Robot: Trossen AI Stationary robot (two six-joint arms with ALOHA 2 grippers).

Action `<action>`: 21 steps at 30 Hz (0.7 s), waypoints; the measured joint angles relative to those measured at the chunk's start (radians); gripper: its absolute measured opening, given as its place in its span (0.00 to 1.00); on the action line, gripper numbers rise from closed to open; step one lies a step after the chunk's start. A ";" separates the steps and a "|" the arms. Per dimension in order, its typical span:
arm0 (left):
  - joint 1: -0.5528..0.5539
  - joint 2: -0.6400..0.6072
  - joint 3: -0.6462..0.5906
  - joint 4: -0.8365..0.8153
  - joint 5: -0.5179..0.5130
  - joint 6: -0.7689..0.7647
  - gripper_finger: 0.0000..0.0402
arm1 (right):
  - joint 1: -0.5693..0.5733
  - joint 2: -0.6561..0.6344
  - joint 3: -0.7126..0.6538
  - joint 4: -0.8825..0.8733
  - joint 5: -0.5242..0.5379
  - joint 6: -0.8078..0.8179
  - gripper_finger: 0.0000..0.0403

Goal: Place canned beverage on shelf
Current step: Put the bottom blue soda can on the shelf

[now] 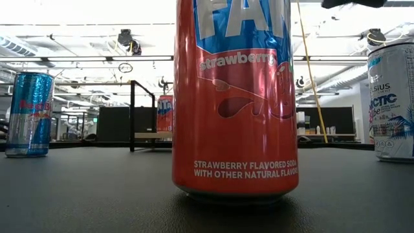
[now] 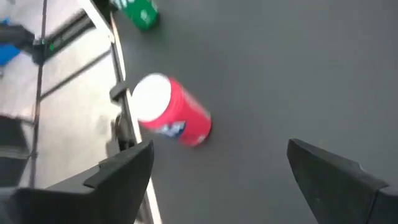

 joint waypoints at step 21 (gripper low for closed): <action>0.089 0.000 0.000 0.114 -0.441 0.462 0.91 | 0.270 0.022 0.254 -0.598 -0.179 0.211 0.89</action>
